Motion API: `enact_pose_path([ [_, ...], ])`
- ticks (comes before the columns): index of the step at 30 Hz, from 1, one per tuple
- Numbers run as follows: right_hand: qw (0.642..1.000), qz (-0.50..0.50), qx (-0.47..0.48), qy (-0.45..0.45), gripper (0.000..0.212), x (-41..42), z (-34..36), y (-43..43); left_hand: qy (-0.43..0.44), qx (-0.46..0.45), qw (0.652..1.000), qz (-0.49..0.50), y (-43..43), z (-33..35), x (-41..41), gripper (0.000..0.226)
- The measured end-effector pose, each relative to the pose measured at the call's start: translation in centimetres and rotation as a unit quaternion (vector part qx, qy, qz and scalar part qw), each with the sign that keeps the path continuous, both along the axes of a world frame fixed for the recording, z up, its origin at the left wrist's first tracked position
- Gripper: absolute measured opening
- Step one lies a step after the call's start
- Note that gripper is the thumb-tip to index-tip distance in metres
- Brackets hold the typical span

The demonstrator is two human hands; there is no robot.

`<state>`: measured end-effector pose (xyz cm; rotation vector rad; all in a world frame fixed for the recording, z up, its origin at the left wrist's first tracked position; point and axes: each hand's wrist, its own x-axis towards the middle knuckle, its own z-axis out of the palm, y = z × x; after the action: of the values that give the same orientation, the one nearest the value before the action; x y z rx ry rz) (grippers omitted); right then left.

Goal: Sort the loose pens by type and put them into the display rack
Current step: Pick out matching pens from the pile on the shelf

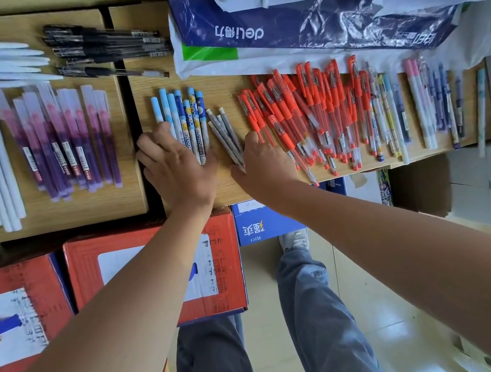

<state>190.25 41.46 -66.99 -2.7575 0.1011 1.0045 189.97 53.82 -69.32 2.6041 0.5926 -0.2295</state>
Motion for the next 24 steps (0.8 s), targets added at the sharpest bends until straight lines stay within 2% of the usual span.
enact_pose_path([
  [6, 0.998, 0.051, -0.041, -0.023, 0.058, 0.6, 0.2, 0.0, -0.004, -0.004, 1.0, -0.002, -0.1, 0.2, 0.0, 0.072],
  [9, 0.996, 0.062, -0.025, -0.064, 0.049, 1.0, 0.1, 0.0, -0.011, -0.009, 1.0, -0.003, 0.0, 0.3, 0.0, 0.072],
  [15, 0.997, 0.05, 0.015, -0.062, 0.035, 1.2, -0.5, -0.2, -0.017, -0.031, 0.999, -0.017, 0.3, 0.1, 0.0, 0.078],
  [21, 0.995, 0.007, 0.062, -0.082, 0.023, 1.3, -0.8, -1.2, -0.047, -0.074, 0.996, 0.005, 1.8, -0.1, -0.3, 0.046],
  [24, 0.989, -0.003, 0.112, -0.094, 0.02, 1.6, -0.7, -0.4, -0.054, -0.081, 0.995, -0.002, 2.7, -0.1, -0.3, 0.039],
])
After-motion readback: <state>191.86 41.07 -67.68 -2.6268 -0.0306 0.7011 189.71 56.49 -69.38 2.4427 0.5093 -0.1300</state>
